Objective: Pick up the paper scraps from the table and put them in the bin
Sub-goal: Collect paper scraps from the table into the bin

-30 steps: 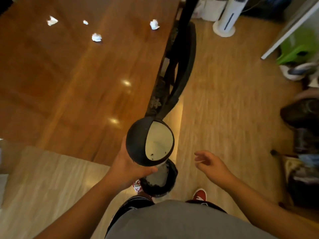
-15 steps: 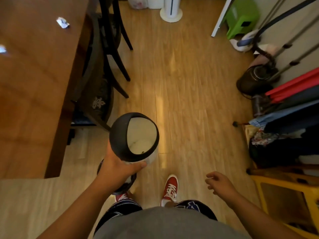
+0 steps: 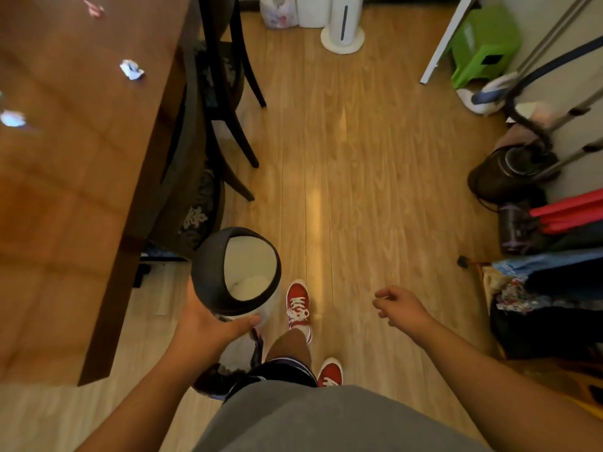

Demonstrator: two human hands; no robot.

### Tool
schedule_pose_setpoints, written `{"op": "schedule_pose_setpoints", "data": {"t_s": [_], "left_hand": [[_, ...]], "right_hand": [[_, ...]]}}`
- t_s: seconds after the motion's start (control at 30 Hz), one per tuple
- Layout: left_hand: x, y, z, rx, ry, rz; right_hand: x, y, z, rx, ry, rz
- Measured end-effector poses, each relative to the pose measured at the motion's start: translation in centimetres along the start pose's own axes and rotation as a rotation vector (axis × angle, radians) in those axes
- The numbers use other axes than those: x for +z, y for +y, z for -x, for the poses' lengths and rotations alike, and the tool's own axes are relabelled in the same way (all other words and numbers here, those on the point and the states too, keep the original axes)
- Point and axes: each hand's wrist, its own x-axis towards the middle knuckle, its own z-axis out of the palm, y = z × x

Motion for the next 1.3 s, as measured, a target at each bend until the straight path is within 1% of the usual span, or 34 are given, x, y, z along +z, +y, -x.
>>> {"op": "schedule_pose_setpoints", "data": {"t_s": [0.2, 0.37, 0.5, 0.57, 0.73, 0.87, 0.97, 1.07, 1.17, 1.3], "left_hand": [[-0.2, 1.3, -9.8, -0.046, -0.030, 0.024], [0.1, 5.3, -17.8, 0.037, -0.113, 0.021], [0.9, 9.6, -23.1, 0.122, -0.150, 0.046], [1.6, 11.3, -25.7, 0.177, -0.158, 0.021], [3.8, 14.8, -31.8, 0.135, -0.097, 0.055], [5.5, 16.4, -35.9, 0.070, -0.032, 0.105], [6.3, 17.5, -37.8, 0.009, 0.053, 0.139], [5.9, 19.1, -38.9, -0.012, 0.157, 0.153], [4.5, 20.7, -39.1, -0.059, 0.273, 0.175], [0.8, 22.5, -39.2, -0.088, 0.461, 0.204]], "right_hand": [[-1.8, -7.9, -6.5, -0.019, -0.011, 0.048], [-5.2, -11.4, -8.6, 0.056, 0.030, 0.053], [-8.3, -12.2, -9.9, 0.125, 0.065, 0.057], [-9.9, -12.3, -10.9, 0.155, 0.069, 0.071], [-14.1, -13.3, -15.4, 0.215, 0.040, 0.100], [-17.6, -17.0, -20.6, 0.202, 0.017, 0.174], [-19.4, -22.5, -24.7, 0.124, -0.023, 0.270], [-19.7, -29.9, -28.1, -0.021, -0.098, 0.364], [-18.1, -37.7, -30.3, -0.183, -0.171, 0.429], [-13.6, -47.8, -31.7, -0.411, -0.297, 0.472]]}}
